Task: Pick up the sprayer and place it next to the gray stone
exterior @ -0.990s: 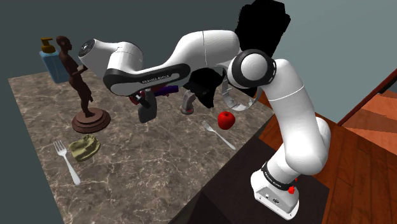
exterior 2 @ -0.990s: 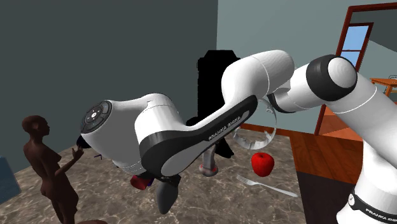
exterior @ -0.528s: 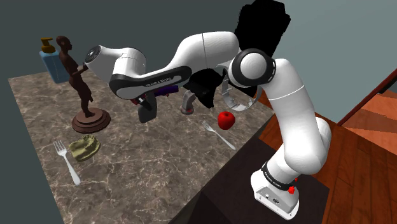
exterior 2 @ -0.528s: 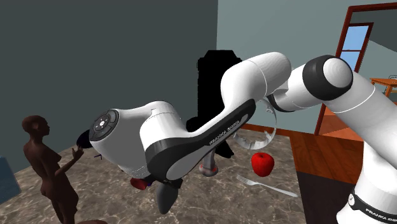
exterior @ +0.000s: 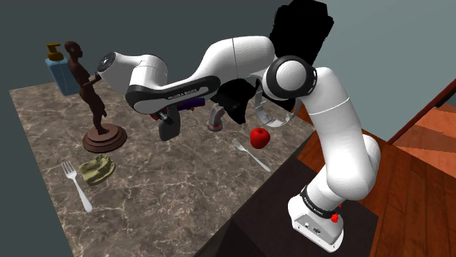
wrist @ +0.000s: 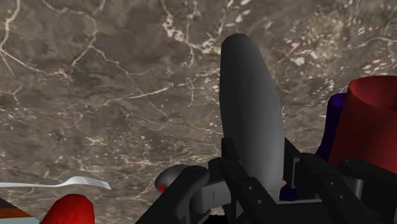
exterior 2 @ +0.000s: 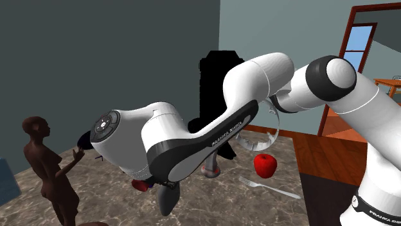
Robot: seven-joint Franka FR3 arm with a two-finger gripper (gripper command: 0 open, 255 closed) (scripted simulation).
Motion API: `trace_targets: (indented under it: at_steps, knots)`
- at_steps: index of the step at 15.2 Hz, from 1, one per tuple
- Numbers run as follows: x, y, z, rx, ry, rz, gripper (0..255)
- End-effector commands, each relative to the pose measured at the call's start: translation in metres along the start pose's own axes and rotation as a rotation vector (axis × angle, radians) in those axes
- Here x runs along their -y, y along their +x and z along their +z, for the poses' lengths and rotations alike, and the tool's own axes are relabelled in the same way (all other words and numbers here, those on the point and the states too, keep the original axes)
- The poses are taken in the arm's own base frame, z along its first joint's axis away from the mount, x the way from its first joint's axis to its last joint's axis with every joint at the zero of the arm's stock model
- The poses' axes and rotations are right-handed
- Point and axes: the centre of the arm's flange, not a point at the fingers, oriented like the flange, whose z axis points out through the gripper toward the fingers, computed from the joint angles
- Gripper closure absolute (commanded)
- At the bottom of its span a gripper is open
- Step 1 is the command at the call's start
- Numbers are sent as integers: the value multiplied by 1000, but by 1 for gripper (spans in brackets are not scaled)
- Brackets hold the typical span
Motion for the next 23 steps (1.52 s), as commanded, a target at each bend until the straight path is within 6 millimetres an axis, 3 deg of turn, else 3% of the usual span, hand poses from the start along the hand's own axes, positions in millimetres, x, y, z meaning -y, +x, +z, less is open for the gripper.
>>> trace_targets:
  at_steps: [1, 7, 23]
  knots:
    - [0, 0, 0, 0, 0, 0, 255]
    - [0, 0, 0, 0, 0, 0, 255]
    - [0, 44, -72, 0, 0, 0, 255]
